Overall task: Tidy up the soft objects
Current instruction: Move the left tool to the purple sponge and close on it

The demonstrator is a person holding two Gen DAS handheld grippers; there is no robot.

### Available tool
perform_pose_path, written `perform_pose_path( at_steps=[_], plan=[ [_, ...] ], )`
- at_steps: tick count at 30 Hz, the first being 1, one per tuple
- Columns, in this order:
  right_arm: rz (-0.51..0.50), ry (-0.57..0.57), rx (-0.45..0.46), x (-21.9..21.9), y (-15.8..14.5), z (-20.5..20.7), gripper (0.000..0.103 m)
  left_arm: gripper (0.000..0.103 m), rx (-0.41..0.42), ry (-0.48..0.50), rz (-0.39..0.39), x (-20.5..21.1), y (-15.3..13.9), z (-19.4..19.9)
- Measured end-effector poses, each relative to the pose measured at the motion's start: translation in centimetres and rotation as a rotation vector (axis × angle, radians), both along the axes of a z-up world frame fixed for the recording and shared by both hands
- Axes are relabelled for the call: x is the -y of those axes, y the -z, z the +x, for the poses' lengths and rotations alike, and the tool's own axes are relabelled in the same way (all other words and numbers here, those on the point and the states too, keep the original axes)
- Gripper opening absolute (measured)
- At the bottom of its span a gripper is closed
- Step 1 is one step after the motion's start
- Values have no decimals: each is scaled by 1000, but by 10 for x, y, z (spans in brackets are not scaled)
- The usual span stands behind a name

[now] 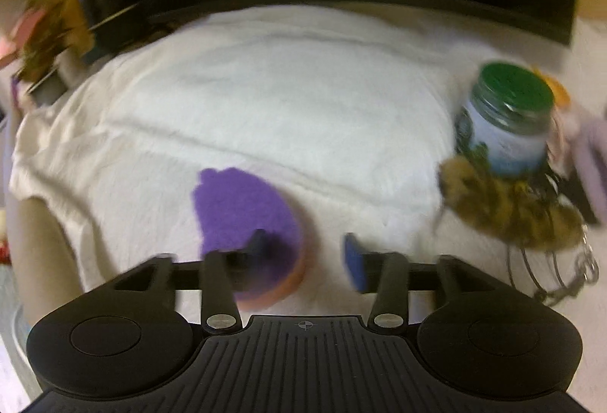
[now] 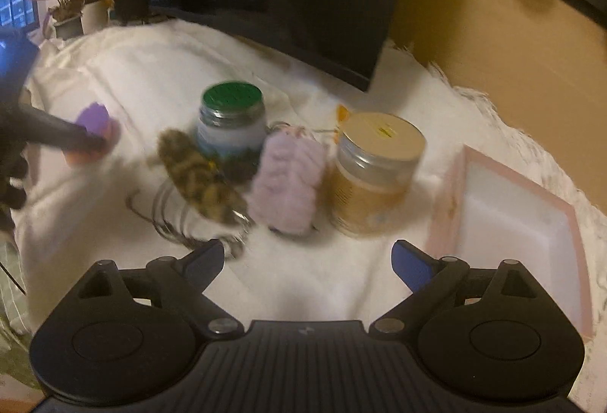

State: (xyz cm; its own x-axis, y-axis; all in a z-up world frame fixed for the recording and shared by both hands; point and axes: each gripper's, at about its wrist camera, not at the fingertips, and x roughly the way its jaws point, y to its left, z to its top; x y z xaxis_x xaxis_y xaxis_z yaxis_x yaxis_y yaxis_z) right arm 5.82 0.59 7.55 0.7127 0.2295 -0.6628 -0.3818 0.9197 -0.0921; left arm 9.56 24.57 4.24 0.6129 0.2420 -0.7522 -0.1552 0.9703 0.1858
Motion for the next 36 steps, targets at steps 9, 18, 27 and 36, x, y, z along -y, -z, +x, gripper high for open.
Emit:
perform_pose_path(
  at_steps=[9, 18, 27, 36],
  plan=[
    [13, -35, 20, -19, 4, 3, 96, 95, -4, 103, -12, -4, 9, 9],
    [27, -39, -17, -16, 11, 13, 96, 90, 39, -73, 45, -42, 2, 4],
    [38, -48, -60, -15, 23, 18, 96, 92, -31, -93, -182, -56, 29, 12],
    [34, -54, -72, -12, 31, 15, 96, 88, 146, -94, -295, -68, 7, -9]
  ],
)
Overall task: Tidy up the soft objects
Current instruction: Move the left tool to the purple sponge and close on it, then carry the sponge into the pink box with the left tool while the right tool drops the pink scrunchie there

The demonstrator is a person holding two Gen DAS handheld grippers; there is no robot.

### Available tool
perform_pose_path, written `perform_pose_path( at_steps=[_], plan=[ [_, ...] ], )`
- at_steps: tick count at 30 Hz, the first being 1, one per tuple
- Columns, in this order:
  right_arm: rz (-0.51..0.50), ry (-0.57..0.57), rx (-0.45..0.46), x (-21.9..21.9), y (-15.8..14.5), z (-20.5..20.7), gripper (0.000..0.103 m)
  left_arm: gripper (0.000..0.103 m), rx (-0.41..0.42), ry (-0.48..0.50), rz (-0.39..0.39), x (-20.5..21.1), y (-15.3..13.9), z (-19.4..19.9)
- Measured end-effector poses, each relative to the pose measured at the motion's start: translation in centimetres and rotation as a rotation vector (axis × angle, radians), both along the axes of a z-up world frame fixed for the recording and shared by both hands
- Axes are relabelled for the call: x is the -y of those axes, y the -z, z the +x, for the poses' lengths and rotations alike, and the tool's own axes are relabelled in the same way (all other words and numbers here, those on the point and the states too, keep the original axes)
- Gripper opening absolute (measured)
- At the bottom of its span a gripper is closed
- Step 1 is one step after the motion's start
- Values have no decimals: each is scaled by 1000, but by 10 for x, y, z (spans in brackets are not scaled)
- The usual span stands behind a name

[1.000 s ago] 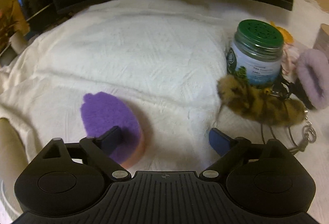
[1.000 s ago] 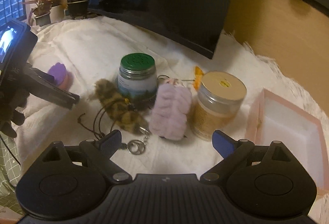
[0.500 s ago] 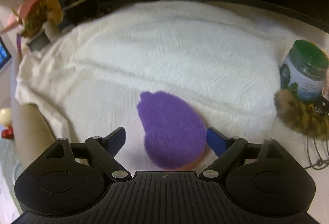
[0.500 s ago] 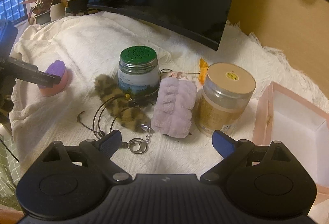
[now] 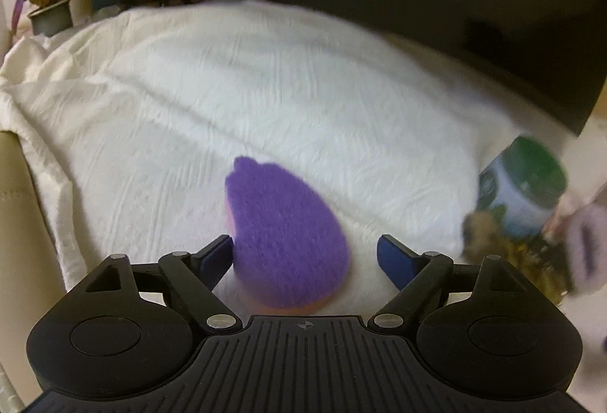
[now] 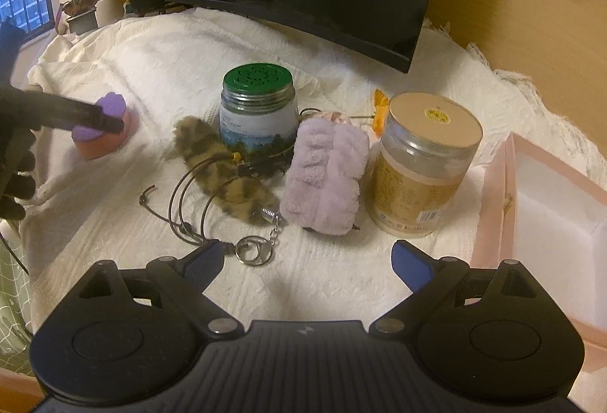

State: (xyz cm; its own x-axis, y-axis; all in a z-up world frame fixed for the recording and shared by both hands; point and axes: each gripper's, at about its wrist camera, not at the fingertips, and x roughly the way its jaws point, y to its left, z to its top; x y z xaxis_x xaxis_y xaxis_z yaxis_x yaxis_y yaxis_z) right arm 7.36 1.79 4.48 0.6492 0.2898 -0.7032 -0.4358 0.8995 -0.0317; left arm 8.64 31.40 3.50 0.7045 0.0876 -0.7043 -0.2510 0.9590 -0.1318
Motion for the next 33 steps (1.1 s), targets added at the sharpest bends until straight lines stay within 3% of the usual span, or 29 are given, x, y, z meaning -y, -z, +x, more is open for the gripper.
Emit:
perform_pose_path(
  at_steps=[5, 10, 14, 16, 18, 20, 22, 24, 29, 31, 33],
  plan=[
    [-11, -24, -14, -5, 6, -2, 96, 88, 17, -26, -66, -6, 0, 6],
    [-24, -50, -9, -15, 6, -7, 96, 87, -82, -79, -39, -12, 11, 34],
    [-55, -81, 21, -26, 5, -8, 95, 86, -91, -62, 0, -9, 15, 45],
    [-60, -111, 46, -35, 3, -9, 87, 81, -78, -32, 15, -7, 14, 43],
    [-57, -150, 37, -45, 3, -6, 67, 74, -66, -1, 21, -7, 14, 36],
    [-58, -194, 6, -59, 7, -2, 57, 73, -58, 18, 6, -8, 11, 30],
    [-71, -213, -13, -71, 13, 1, 56, 73, -52, 41, -2, -8, 7, 23],
    [-99, -178, 36, -78, 13, 2, 56, 72, -40, 72, 17, -6, 1, 16],
    [-169, -33, 258, -69, -13, 1, 57, 72, -10, 130, 35, -6, -13, 0],
    [-225, 39, 252, -68, -10, 13, 62, 72, -4, 142, 6, -8, -14, 0],
    [-250, 67, 173, -69, -2, 29, 62, 72, -1, 174, -25, -6, -13, 7]
  ],
)
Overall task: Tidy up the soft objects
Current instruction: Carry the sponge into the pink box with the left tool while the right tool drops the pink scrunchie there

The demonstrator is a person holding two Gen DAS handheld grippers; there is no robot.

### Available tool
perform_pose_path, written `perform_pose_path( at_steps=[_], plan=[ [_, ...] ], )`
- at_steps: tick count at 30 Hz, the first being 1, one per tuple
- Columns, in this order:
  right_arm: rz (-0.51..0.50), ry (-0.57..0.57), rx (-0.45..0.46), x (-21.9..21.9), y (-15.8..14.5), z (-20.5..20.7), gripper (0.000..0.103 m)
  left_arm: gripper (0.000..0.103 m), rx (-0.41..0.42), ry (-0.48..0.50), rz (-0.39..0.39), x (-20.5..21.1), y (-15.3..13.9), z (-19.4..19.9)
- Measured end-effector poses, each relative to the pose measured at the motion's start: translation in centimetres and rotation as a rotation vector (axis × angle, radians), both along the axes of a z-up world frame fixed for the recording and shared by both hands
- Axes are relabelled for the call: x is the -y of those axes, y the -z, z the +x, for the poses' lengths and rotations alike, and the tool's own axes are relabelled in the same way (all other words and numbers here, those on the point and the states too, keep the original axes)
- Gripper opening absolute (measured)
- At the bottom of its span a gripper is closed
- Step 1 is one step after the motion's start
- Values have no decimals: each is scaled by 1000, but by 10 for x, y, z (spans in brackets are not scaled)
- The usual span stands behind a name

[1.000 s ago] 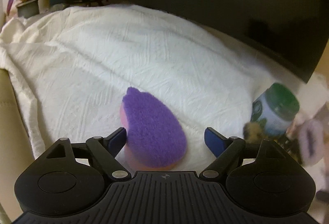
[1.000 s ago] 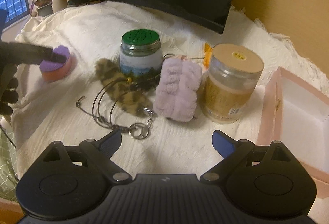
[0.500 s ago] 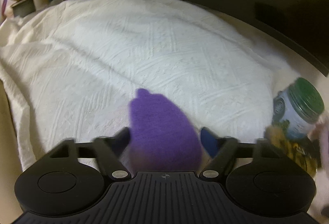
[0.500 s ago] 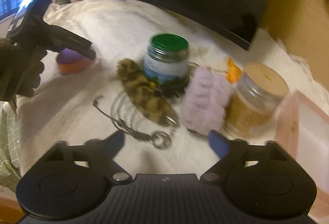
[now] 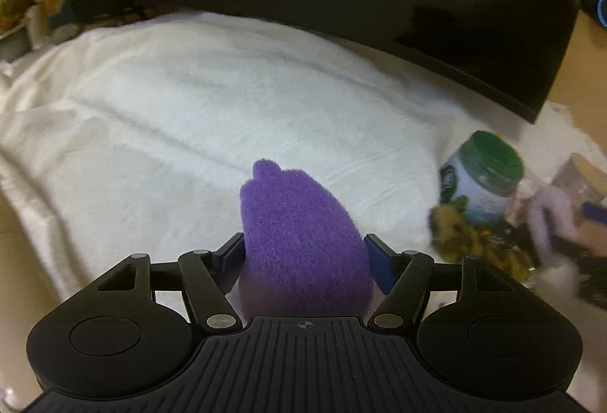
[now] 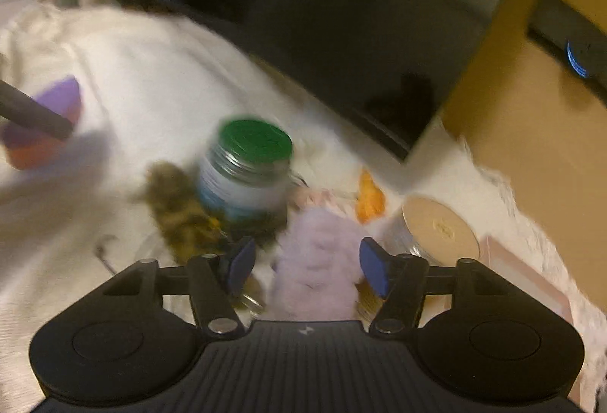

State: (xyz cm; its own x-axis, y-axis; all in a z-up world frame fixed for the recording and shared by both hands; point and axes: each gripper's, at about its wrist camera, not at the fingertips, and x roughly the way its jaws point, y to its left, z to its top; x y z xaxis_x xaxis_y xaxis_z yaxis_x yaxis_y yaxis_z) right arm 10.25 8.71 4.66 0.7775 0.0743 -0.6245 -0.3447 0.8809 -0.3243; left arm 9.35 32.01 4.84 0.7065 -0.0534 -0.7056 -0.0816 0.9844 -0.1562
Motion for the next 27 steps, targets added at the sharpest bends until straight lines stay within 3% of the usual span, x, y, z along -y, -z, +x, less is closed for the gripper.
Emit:
perform_pose_path(
  at_steps=[3, 4, 5, 8, 14, 20, 23, 27],
  plan=[
    [-66, 26, -69, -9, 14, 14, 60, 72, 3, 57, -25, 10, 0, 16],
    [-94, 33, -86, -11, 16, 19, 55, 72, 2, 75, -24, 15, -2, 25],
    [-100, 46, -98, -11, 14, 22, 38, 72, 2, 86, -21, 19, -4, 30],
    [-12, 31, -115, 0, -14, 22, 27, 72, 36, 115, -14, 35, -24, 46],
    [154, -30, -33, 42, -96, 21, 27, 72, 137, 162, 6, 76, -80, 67],
    [316, -52, 95, 137, -173, 20, 27, 72, 242, 299, -56, 154, -133, 87],
    [358, 23, 122, 189, -186, 17, 27, 72, 252, 397, -131, 203, -146, 94],
    [366, 155, 124, 243, -172, 10, 27, 72, 213, 543, -140, 281, -142, 103]
  ],
)
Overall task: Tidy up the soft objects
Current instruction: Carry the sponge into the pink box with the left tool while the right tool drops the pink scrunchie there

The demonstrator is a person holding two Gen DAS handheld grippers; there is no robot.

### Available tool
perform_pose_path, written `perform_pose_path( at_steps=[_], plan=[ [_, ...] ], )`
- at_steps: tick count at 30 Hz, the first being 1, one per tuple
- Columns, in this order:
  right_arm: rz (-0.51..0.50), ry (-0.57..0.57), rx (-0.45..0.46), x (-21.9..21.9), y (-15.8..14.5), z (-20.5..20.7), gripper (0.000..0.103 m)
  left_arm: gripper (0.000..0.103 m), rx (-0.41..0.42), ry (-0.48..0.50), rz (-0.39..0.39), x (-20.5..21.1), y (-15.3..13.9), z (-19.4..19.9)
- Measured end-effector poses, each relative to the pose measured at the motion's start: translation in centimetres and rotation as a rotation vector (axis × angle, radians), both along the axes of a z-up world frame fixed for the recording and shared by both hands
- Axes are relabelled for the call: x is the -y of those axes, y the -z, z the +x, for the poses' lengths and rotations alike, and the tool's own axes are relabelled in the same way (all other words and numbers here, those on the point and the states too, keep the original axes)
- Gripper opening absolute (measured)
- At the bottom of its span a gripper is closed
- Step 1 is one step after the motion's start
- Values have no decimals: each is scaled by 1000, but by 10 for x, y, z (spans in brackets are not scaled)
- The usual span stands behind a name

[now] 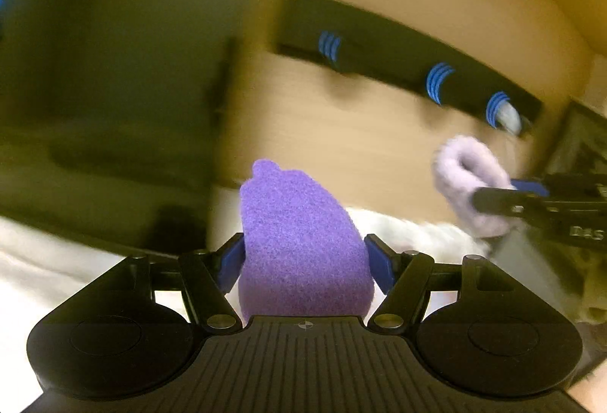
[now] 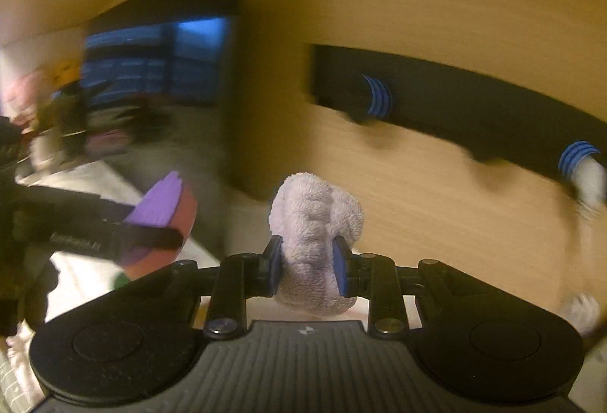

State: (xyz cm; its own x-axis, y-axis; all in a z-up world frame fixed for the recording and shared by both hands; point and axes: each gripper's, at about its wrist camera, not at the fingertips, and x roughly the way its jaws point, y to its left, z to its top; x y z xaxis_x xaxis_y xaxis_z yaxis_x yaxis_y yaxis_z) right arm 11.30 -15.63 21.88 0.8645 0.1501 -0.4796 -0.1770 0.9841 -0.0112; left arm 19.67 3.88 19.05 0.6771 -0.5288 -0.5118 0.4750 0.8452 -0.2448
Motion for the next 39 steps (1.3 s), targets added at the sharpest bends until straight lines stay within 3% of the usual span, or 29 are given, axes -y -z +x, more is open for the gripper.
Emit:
perform_pose_path(
  at_steps=[7, 9, 12, 13, 15, 17, 18, 21, 24, 28, 29, 34, 39],
  plan=[
    [-2, 127, -144, 38, 81, 8, 27, 73, -93, 179, 44, 106, 27, 24],
    [-1, 157, -186, 42, 102, 9, 34, 73, -127, 191, 38, 132, 35, 40],
    [3, 199, -242, 47, 132, 6, 43, 73, -277, 202, -53, 143, 60, 62],
    [3, 199, -251, 52, 139, -4, 45, 73, -341, 213, -49, 150, 74, 69],
    [-10, 199, -271, 57, 148, -13, 50, 73, -377, 217, 96, 177, 101, 73],
    [-50, 202, -287, 56, 156, -17, 51, 73, -324, 261, 306, 201, 122, 60],
    [-69, 206, -290, 58, 157, -20, 52, 73, -293, 288, 370, 210, 129, 53],
    [-91, 225, -299, 67, 162, -30, 57, 73, -269, 285, 416, 218, 138, 46],
    [-76, 253, -293, 74, 159, -32, 60, 71, -304, 233, 357, 208, 141, 52],
    [-55, 245, -272, 72, 155, -41, 60, 71, -279, 199, 72, 185, 126, 59],
    [-49, 239, -264, 70, 154, -44, 62, 71, -268, 188, 47, 180, 122, 57],
    [-56, 223, -253, 57, 152, -58, 64, 71, -261, 270, 161, 190, 128, 42],
    [-50, 223, -248, 52, 150, -75, 64, 71, -220, 248, 74, 179, 129, 24]
  ],
)
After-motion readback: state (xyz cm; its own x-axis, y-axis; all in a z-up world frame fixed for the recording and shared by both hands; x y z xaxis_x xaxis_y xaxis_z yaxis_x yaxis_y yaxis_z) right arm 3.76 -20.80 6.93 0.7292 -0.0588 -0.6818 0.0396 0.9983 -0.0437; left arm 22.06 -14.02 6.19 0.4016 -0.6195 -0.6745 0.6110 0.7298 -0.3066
